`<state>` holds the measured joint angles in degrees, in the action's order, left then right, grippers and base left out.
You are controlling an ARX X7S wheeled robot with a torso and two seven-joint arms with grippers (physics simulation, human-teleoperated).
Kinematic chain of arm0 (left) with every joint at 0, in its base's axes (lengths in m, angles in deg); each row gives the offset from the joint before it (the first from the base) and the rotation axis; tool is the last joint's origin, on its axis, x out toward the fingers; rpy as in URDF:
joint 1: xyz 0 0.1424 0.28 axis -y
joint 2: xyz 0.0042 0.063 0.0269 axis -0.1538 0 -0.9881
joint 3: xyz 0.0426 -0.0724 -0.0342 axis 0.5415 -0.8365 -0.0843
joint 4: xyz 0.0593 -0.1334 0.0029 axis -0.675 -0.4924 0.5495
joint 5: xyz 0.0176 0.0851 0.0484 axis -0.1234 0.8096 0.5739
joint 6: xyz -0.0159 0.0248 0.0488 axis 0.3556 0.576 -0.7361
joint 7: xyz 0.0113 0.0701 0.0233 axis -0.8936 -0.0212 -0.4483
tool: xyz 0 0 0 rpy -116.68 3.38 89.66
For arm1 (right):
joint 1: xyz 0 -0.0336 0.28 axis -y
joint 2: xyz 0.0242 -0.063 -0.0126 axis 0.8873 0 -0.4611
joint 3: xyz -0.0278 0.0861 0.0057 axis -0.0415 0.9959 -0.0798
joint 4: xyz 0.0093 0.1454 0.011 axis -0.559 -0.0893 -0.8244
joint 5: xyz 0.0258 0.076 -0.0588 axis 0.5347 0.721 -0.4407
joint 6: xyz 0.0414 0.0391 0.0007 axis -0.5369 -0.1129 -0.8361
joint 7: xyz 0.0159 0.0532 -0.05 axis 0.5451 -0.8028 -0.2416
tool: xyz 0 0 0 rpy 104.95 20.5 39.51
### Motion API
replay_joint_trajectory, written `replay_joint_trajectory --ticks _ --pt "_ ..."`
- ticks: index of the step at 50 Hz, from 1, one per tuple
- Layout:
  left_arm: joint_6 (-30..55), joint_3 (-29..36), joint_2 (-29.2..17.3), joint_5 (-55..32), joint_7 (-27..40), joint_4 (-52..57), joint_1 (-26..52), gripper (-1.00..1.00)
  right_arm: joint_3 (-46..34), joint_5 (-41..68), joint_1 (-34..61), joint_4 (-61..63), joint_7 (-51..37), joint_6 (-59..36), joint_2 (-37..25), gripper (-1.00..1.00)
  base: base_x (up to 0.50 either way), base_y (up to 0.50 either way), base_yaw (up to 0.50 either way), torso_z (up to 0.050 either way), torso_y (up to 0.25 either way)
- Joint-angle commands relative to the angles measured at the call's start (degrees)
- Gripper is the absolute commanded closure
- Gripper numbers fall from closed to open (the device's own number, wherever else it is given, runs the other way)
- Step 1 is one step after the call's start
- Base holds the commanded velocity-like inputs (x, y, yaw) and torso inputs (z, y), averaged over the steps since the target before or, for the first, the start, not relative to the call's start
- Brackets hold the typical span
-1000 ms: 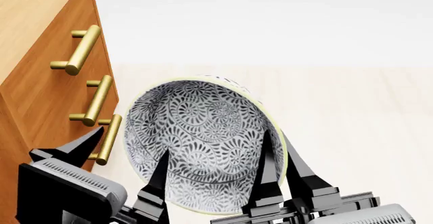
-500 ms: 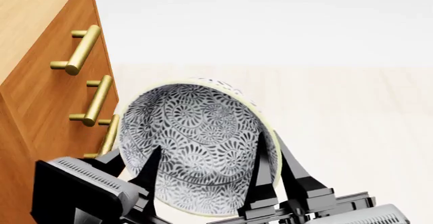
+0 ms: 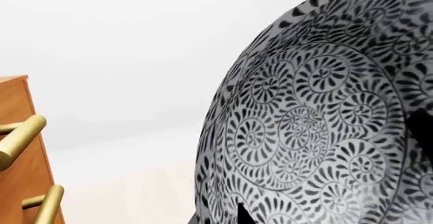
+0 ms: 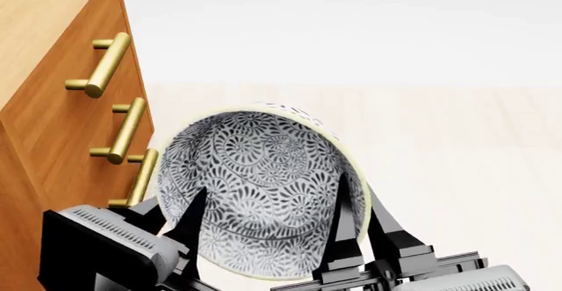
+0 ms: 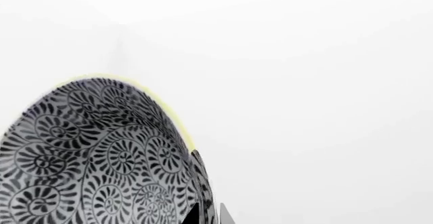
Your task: Put the bowl on top of the cabinet.
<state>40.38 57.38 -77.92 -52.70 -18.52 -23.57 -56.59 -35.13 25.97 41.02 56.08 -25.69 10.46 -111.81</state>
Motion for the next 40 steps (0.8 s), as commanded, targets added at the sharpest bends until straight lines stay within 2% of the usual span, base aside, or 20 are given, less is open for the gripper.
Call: replay_joint_trajectory --ticks 1,2,3,40 --pt "0.4 -0.25 -0.41 0.82 0.78 -0.5 -0.02 1.0 0.91 -0.71 0.55 0.52 -1.08 -0.47 0.29 1.0 0.0 0.0 0.0 0.0 0.0" --pt "0.41 -0.23 -0.4 0.84 0.81 -0.51 0.01 1.0 0.93 -0.63 0.58 0.51 -1.09 -0.51 0.29 1.0 0.0 0.0 0.0 0.0 0.0" --pt "0.44 -0.17 -0.38 0.86 0.82 -0.56 0.07 1.0 0.97 -0.21 0.65 0.54 -1.15 -0.86 0.27 -1.0 0.0 0.0 0.0 0.0 0.0" --pt "-0.69 0.62 0.27 0.46 -1.18 -3.56 2.63 1.0 1.06 -1.05 0.57 0.23 -1.98 -1.09 0.06 -1.0 0.0 0.0 0.0 0.0 0.001"
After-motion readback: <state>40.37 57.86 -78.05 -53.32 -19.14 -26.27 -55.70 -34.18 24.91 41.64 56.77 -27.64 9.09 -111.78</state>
